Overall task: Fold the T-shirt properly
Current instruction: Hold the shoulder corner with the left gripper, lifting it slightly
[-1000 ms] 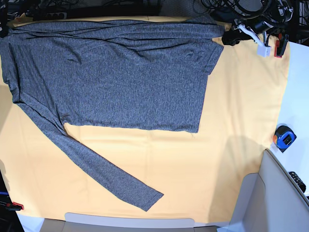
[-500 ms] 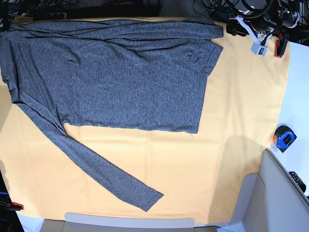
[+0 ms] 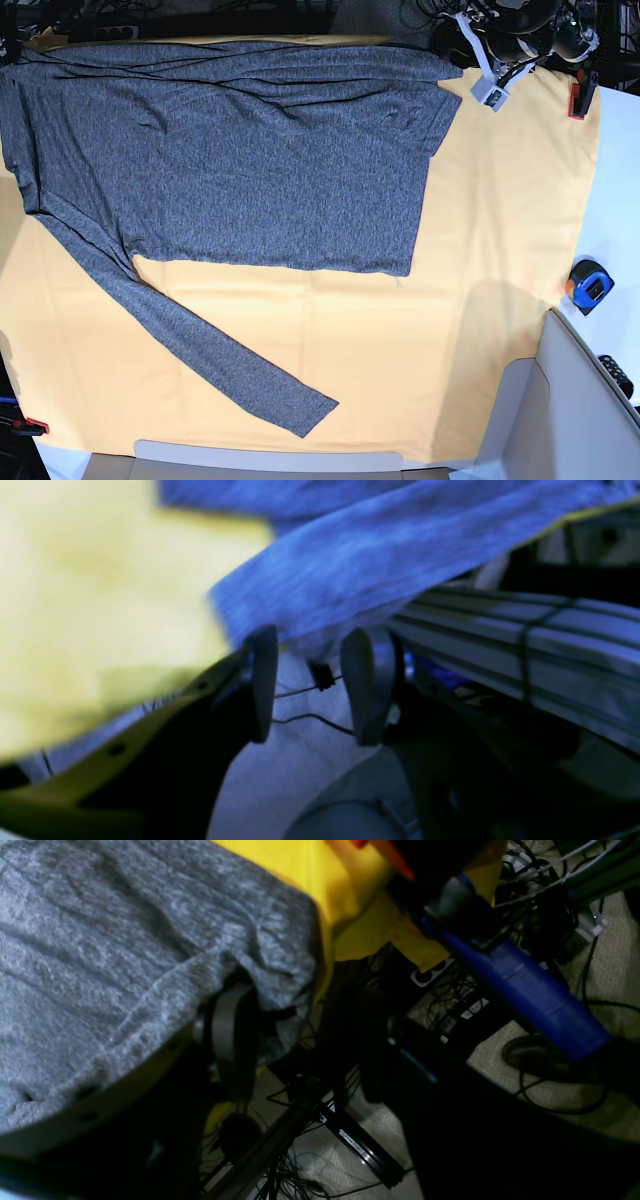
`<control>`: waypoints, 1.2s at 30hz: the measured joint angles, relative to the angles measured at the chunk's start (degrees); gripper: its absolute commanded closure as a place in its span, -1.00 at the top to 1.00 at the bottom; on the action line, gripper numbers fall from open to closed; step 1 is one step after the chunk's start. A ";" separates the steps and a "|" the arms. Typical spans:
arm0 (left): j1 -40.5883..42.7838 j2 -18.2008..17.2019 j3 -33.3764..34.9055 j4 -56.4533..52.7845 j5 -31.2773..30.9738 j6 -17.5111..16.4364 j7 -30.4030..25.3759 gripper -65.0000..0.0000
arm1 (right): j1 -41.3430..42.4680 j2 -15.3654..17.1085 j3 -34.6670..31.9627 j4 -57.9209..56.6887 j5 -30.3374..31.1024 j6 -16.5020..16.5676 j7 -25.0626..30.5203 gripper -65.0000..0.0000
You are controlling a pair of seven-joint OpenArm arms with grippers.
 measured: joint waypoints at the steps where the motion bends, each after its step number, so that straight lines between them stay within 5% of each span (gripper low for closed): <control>1: -0.11 -0.20 0.17 0.00 0.00 0.31 -0.63 -0.25 | 0.00 -0.02 0.00 0.00 0.00 0.00 0.02 -0.13; 10: -1.46 -0.48 0.72 -0.20 0.46 2.51 -0.57 -0.25 | 0.00 -0.02 -0.11 0.00 0.02 0.00 0.02 -0.13; 18: -2.05 -0.15 0.72 -0.66 10.95 2.51 -0.52 -0.25 | 0.00 -0.02 -0.09 0.00 0.02 0.00 0.02 -0.13; 36: -3.58 1.75 5.81 -1.62 10.95 2.51 -0.79 -0.29 | 0.09 -0.04 -0.11 0.00 0.02 0.00 -0.04 -0.13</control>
